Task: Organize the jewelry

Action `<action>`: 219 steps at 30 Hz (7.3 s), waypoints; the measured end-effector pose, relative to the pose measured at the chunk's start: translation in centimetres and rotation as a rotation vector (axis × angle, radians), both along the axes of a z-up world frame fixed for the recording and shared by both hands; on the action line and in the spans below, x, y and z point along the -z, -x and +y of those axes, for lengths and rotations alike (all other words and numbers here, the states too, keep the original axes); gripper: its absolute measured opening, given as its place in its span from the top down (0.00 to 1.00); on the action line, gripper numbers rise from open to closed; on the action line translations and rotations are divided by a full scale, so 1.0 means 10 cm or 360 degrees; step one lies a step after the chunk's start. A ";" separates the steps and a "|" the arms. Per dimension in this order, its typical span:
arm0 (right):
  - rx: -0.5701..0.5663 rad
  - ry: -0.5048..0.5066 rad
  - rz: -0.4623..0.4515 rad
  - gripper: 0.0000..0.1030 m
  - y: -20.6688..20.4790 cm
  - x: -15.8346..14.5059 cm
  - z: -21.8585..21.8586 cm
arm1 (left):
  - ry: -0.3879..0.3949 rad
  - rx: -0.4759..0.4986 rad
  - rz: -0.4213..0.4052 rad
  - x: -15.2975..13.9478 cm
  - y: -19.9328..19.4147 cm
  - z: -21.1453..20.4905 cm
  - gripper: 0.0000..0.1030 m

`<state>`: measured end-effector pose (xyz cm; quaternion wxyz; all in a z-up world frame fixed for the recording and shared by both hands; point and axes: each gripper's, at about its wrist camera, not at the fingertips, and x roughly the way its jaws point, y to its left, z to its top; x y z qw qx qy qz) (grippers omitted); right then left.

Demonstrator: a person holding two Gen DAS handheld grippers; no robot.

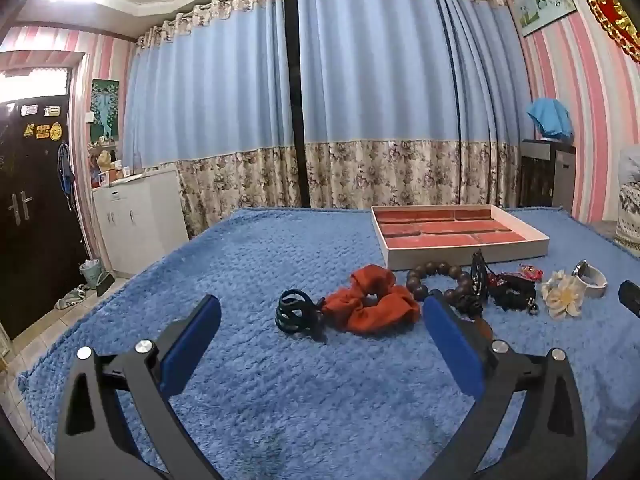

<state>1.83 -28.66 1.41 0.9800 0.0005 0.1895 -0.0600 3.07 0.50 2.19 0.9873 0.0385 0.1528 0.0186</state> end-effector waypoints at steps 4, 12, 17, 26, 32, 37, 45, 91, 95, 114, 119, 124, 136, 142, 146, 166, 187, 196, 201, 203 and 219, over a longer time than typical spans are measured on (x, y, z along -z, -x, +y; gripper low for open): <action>0.0005 0.0006 0.0014 0.04 -0.02 -0.01 -0.04 | -0.0010 0.0015 0.0038 0.02 -0.06 -0.02 0.04; 0.0011 -0.0034 0.0023 0.04 -0.06 0.05 -0.04 | -0.0056 0.0016 0.0022 0.01 -0.02 -0.08 0.04; 0.0016 -0.0037 0.0029 0.04 -0.05 0.04 -0.05 | -0.0080 0.0028 -0.0046 0.00 0.07 -0.11 0.04; 0.0017 -0.0011 0.0045 0.04 -0.05 0.02 -0.01 | -0.0097 0.0059 -0.0051 -0.01 0.12 -0.14 0.04; 0.0018 -0.0018 0.0063 0.04 -0.06 0.02 -0.02 | -0.0100 0.0049 -0.0045 -0.01 0.13 -0.14 0.04; -0.0004 -0.0008 0.0089 0.04 -0.07 0.02 0.00 | -0.0109 0.0058 -0.0019 0.00 0.10 -0.15 0.04; 0.0033 -0.0035 0.0069 0.04 -0.07 0.02 -0.05 | -0.0095 0.0053 0.0018 0.01 0.04 -0.13 0.04; -0.0036 -0.0042 0.0136 0.04 -0.41 -0.16 -0.20 | -0.0043 0.0140 0.0157 -0.09 -0.34 -0.26 0.04; -0.0050 -0.0056 0.0199 0.09 -0.55 -0.12 -0.24 | -0.0037 0.0157 0.0189 -0.08 -0.40 -0.30 0.05; -0.0064 -0.0087 0.0386 0.21 -1.05 0.13 -0.35 | 0.0051 0.0295 0.0441 0.13 -0.95 -0.79 0.12; -0.0083 -0.0101 0.0442 0.26 -1.21 0.20 -0.38 | 0.0059 0.0340 0.0573 0.24 -1.15 -0.97 0.25; -0.0111 -0.0135 0.0501 0.29 -1.31 0.28 -0.42 | 0.0065 0.0366 0.0675 0.34 -1.31 -1.11 0.39; -0.0205 -0.0197 0.0634 0.45 -1.48 0.42 -0.41 | 0.0086 0.0433 0.0847 0.52 -1.52 -1.20 0.67; -0.0226 -0.0183 0.0671 0.69 -1.50 0.45 -0.37 | 0.0107 0.0454 0.0861 0.54 -1.52 -1.19 0.77; -0.0244 -0.0201 0.0644 0.77 -1.45 0.42 -0.38 | 0.0141 0.0470 0.0838 0.51 -1.46 -1.15 0.77; -0.0314 -0.0158 0.0264 0.80 -0.92 -0.46 -0.29 | 0.0185 0.0478 0.0547 -0.27 -0.97 -0.77 0.79; -0.0327 -0.0101 0.0106 0.80 -1.53 -1.11 -0.31 | 0.0235 0.0527 0.0451 -0.93 -1.59 -0.80 0.79; -0.0323 -0.0087 0.0179 0.80 -2.19 -1.15 -0.41 | 0.0186 0.0472 0.0422 -1.01 -2.07 -0.96 0.79; -0.0295 -0.0065 0.0250 0.80 -2.56 -1.02 -0.46 | 0.0190 0.0440 0.0445 -0.88 -2.41 -1.00 0.79; -0.0286 -0.0050 0.0289 0.80 -2.69 -0.93 -0.47 | 0.0188 0.0424 0.0506 -0.75 -2.57 -1.03 0.79; -0.0164 -0.0053 0.0723 0.79 -3.32 0.15 -0.58 | 0.0094 0.0388 0.0897 0.20 -3.17 -1.12 0.79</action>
